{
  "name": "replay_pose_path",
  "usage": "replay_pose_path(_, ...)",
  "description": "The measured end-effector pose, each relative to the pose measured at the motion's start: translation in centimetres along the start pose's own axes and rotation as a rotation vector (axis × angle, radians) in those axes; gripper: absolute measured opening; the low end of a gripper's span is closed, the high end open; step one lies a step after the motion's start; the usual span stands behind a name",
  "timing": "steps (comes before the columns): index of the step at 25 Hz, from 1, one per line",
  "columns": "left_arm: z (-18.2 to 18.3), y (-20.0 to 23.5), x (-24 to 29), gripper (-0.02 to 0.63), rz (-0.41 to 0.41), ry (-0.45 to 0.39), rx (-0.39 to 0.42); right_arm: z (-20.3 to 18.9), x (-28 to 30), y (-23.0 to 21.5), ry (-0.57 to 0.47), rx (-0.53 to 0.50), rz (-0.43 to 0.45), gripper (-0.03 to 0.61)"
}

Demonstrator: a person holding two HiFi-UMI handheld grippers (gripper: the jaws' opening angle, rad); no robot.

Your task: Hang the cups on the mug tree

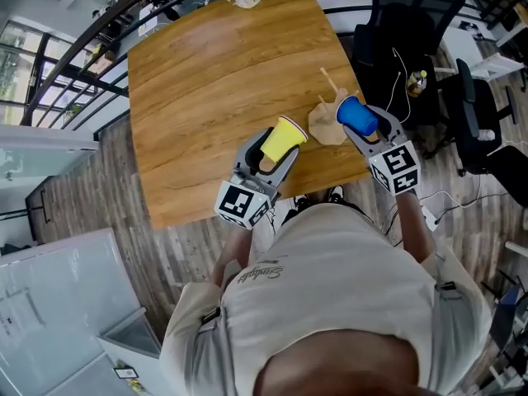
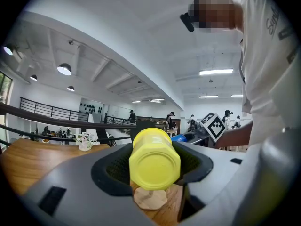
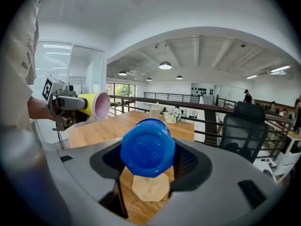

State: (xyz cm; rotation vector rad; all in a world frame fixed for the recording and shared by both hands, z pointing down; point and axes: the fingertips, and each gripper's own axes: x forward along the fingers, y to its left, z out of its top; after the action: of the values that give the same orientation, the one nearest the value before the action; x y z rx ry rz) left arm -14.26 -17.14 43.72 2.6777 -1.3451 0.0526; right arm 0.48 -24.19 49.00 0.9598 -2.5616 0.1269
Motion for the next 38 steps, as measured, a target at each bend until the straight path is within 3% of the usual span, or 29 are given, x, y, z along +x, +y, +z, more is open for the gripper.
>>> replay_pose_path(5, -0.2, 0.5, -0.1, 0.265, 0.014, -0.005, -0.014, -0.3, 0.2, 0.0, 0.012, 0.003, 0.018, 0.267)
replay_pose_path(10, -0.3, 0.1, -0.4, 0.265, 0.031, -0.011, -0.009, 0.1, -0.4, 0.3, -0.017, -0.023, 0.005, 0.319)
replay_pose_path(19, -0.4, -1.9, -1.7, 0.264, 0.046, -0.018, -0.017, 2.5, -3.9, 0.9, -0.133, -0.08, -0.031, 0.328)
replay_pose_path(24, -0.5, -3.4, -1.6, 0.264, 0.043, -0.015, -0.025, 4.3, -6.8, 1.0, -0.179, -0.155, -0.07, 0.188)
replay_pose_path(29, 0.1, -4.2, -1.8, 0.264, 0.04, -0.017, -0.008, 5.0, -8.8, 0.4, -0.242, -0.126, -0.126, 0.009)
replay_pose_path(34, 0.7, -4.3, -2.4, 0.264, 0.045, -0.013, 0.002, 5.6, -9.8, 0.6, -0.288, -0.082, -0.123, -0.006)
replay_pose_path(38, -0.3, -3.9, -2.3, 0.264, 0.044, 0.017, -0.015, 6.2, -10.4, 1.0, -0.326, -0.112, -0.129, -0.006)
